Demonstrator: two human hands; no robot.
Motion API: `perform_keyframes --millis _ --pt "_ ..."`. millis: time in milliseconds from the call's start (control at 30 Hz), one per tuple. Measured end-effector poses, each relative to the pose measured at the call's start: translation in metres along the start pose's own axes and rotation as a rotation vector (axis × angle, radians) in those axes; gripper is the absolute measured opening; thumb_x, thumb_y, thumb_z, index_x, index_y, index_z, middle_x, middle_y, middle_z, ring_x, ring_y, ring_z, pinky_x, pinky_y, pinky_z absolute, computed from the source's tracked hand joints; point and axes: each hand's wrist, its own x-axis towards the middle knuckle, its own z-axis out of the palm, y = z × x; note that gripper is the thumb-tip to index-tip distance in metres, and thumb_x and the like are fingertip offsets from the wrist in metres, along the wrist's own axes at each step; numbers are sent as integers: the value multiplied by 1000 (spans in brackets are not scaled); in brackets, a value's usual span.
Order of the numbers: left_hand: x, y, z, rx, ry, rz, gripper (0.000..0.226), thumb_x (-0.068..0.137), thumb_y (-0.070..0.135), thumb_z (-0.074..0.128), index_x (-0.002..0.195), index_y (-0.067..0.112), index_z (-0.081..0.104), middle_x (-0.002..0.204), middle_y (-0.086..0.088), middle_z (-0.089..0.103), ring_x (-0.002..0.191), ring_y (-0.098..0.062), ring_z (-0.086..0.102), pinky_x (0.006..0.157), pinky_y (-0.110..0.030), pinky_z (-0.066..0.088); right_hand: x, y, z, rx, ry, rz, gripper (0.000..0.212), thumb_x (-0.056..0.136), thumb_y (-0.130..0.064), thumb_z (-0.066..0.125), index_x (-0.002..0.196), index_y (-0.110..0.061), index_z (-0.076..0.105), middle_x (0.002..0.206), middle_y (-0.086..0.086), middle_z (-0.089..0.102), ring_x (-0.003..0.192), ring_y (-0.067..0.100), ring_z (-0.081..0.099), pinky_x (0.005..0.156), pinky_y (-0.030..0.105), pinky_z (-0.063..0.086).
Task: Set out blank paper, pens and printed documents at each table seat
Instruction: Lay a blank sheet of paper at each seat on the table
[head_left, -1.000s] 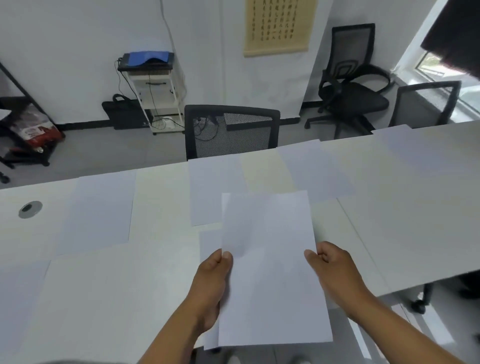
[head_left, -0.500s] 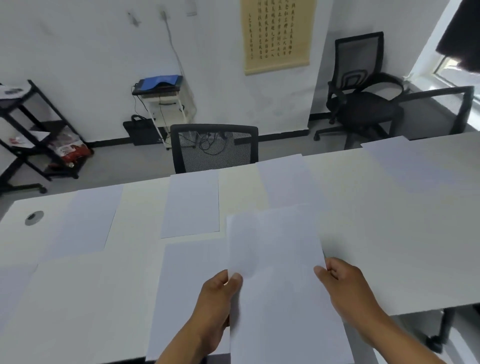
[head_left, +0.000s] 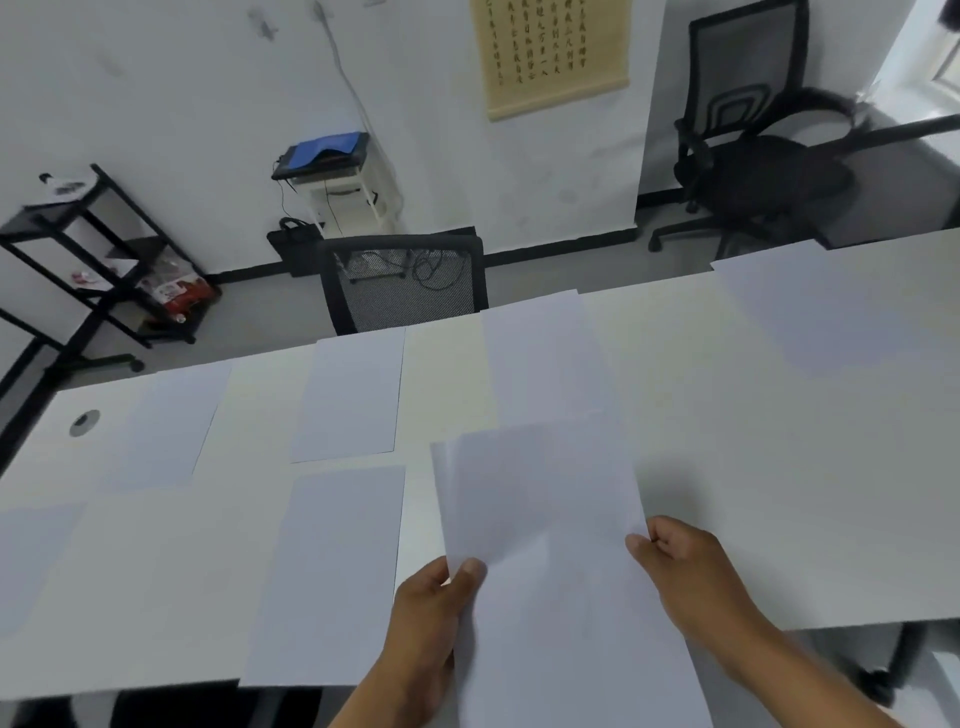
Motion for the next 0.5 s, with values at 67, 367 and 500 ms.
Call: perform_keyframes --millis 67,367,500 --pt "8 -5 1 3 -5 -8 21 108 23 68 110 9 84 116 -20 83 106 -41 81 97 -55 65 4 6 0 2 -5 12 47 107 -27 65 72 -23 34 63 -8 31 57 12 27 50 24 23" --pt "46 -26 2 -58 -133 -98 36 117 32 54 123 9 80 132 -19 78 123 -39 76 114 -61 54 19 26 -3 -52 21 40 54 106 -26 66 70 -26 26 62 -12 26 56 9 23 48 20 21" --pt "61 -31 -4 -65 -156 -126 35 116 36 55 125 13 80 135 -16 77 126 -37 75 115 -60 54 27 34 9 -67 36 57 54 105 -25 68 71 -25 26 60 -13 25 55 8 21 47 20 21"
